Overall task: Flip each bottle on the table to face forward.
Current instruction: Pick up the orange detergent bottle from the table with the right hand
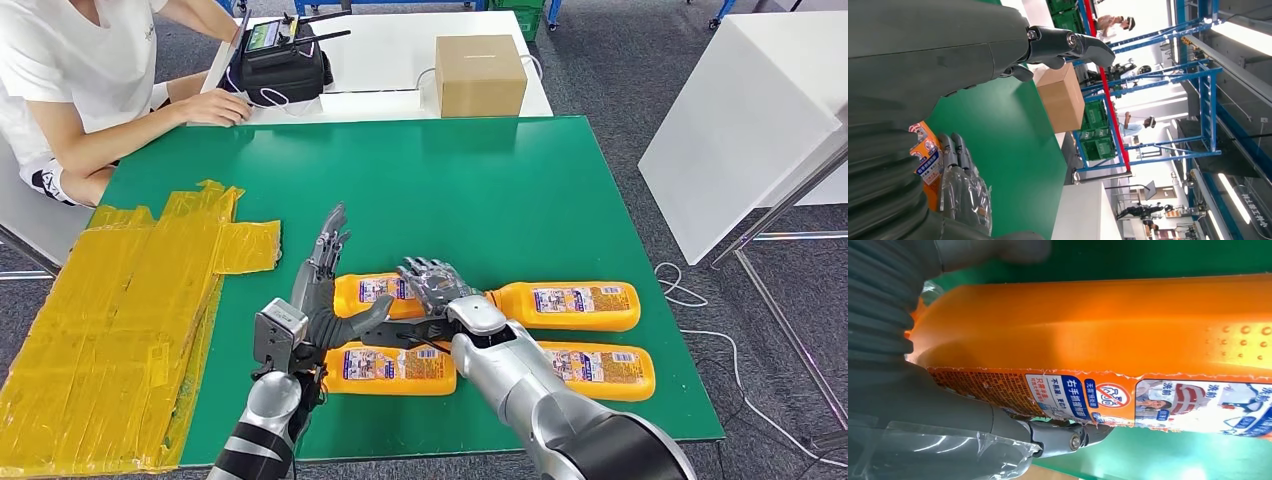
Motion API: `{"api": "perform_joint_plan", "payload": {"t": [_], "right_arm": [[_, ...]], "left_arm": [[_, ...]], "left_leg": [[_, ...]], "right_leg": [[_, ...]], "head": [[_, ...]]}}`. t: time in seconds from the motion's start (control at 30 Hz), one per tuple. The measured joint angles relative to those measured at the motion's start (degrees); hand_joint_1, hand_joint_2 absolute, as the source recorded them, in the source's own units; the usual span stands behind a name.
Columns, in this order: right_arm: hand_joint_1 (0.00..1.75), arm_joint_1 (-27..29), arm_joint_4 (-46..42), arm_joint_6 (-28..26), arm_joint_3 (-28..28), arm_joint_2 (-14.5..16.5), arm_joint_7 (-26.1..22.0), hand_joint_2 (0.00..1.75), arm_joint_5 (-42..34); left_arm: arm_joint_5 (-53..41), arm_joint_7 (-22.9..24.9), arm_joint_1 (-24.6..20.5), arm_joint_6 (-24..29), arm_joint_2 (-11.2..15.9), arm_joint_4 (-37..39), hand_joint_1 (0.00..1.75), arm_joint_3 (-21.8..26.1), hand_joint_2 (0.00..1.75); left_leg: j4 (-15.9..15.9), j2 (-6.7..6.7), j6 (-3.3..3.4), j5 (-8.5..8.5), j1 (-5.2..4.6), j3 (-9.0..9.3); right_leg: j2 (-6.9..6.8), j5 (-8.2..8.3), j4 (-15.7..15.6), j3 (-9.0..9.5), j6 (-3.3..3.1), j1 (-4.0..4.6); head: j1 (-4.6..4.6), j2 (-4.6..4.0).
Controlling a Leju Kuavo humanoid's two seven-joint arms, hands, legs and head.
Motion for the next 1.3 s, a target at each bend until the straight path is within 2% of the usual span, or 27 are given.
{"api": "perform_joint_plan", "payload": {"t": [0.1, 0.17, 0.7, 1.0, 1.13, 1.2, 1.3], "right_arm": [[1.75, 0.86, 0.03, -8.12, -0.12, -0.07, 2.55, 1.75, 0.29], [1.75, 1.2, 0.03, -10.5, -0.36, -0.13, 2.88, 1.75, 0.31], [1.75, 2.25, -0.57, -15.21, -3.45, -0.15, 1.71, 1.75, -1.45], [1.75, 3.61, -4.76, -24.92, -8.16, -0.53, -4.0, 1.75, -6.33], [1.75, 4.91, -7.87, -29.16, -10.5, -0.63, -9.0, 1.75, -10.21], [1.75, 5.63, -9.69, -30.44, -11.59, -0.63, -11.53, 1.75, -12.18], [1.75, 6.37, -11.57, -30.8, -12.73, -0.63, -12.66, 1.75, -13.16]], "left_arm": [[0.05, -0.02, -0.02, 0.52, -0.02, 0.05, 0.0, 0.0, 1.75], [0.08, -0.02, -0.01, 0.68, -0.02, 0.05, 0.0, 0.0, 1.75], [0.08, -0.01, 0.06, 0.77, -0.02, 0.04, 0.0, 0.0, 1.75], [0.08, -0.01, 0.19, 1.09, -0.02, 0.03, 0.0, 0.0, 1.75], [0.08, -0.3, 0.23, 1.65, -0.02, 0.03, 0.0, 0.0, 1.75], [0.08, -0.5, 0.25, 1.87, -0.02, 0.03, 0.0, 0.0, 1.75], [0.08, -0.61, 0.27, 1.97, -0.02, 0.03, 0.0, 0.0, 1.75]], "left_leg": [[0.0, -0.01, 0.0, 0.0, 0.0, -0.02], [0.0, 0.0, 0.0, 0.0, 0.0, -0.03], [0.0, 0.0, 0.0, 0.0, 0.0, -0.04], [0.0, -0.01, 0.0, 0.0, 0.0, -0.05], [0.0, -0.01, 0.0, 0.0, 0.0, -0.05], [0.0, -0.01, 0.0, 0.0, 0.0, -0.05], [0.0, -0.01, 0.0, 0.0, 0.0, -0.05]], "right_leg": [[0.0, 0.0, 0.0, -0.01, 0.0, 0.0], [0.01, 0.0, 0.01, -0.02, 0.0, 0.0], [0.01, 0.0, 0.01, -0.04, 0.0, 0.0], [0.01, 0.0, 0.0, -0.04, 0.0, 0.0], [0.01, 0.0, 0.0, -0.04, 0.0, -0.01], [0.01, 0.0, 0.0, -0.04, 0.0, -0.01], [0.01, 0.0, 0.0, -0.04, 0.0, -0.01]], "head": [[0.0, 0.0], [-0.01, 0.0], [-0.01, 0.0], [-0.01, 0.0], [-0.01, 0.0], [-0.01, 0.0], [-0.01, 0.0]]}}
